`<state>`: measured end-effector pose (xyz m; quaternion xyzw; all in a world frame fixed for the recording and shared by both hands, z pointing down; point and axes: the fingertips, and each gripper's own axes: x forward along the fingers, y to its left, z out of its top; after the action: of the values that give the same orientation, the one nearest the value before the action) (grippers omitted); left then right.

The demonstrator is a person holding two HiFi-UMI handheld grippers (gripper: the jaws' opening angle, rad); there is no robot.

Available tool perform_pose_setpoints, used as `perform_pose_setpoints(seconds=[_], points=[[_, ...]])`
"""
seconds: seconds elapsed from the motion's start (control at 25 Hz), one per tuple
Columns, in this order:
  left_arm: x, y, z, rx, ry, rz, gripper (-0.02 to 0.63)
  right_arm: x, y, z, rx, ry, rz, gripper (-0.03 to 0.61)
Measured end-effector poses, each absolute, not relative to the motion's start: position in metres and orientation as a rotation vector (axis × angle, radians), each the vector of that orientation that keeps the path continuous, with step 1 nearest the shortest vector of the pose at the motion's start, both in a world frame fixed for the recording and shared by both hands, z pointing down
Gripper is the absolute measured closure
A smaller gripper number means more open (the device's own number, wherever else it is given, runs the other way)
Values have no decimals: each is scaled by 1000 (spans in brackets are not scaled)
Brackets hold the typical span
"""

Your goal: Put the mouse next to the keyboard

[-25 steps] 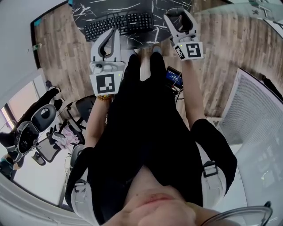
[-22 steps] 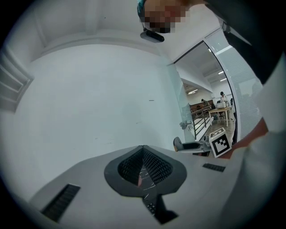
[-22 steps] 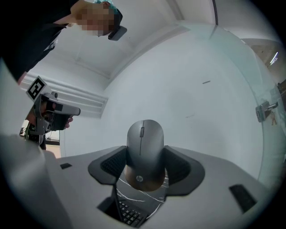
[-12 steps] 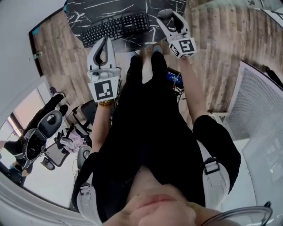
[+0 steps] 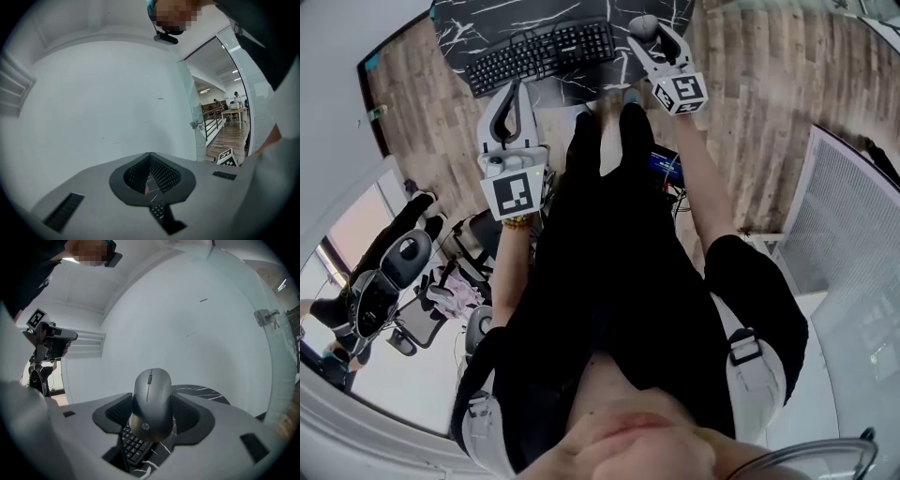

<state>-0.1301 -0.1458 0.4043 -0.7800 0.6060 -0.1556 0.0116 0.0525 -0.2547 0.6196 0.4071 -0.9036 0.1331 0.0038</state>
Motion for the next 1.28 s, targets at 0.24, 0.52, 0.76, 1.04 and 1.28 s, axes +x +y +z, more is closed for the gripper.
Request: perform_pose_setpoints(seconds=[0.24, 0.52, 0.76, 1.04, 1.28], points=[[-141, -141, 421, -2418, 1905, -537, 601, 46, -249, 677, 1251, -2785, 470, 298], [-139, -133, 440, -2441, 1906, -588, 601, 62, -252, 765, 1291, -2608, 600, 434], [-144, -130, 441, -2435, 1909, -586, 601, 63, -248, 773, 1260, -2548, 568, 432], [-137, -134, 438, -2460, 1905, -539, 601, 50, -242, 774, 1156, -2491, 471, 374], [-140, -134, 434, -2465, 1922, -520, 601, 33, -235, 786, 1044, -2379, 449, 330]])
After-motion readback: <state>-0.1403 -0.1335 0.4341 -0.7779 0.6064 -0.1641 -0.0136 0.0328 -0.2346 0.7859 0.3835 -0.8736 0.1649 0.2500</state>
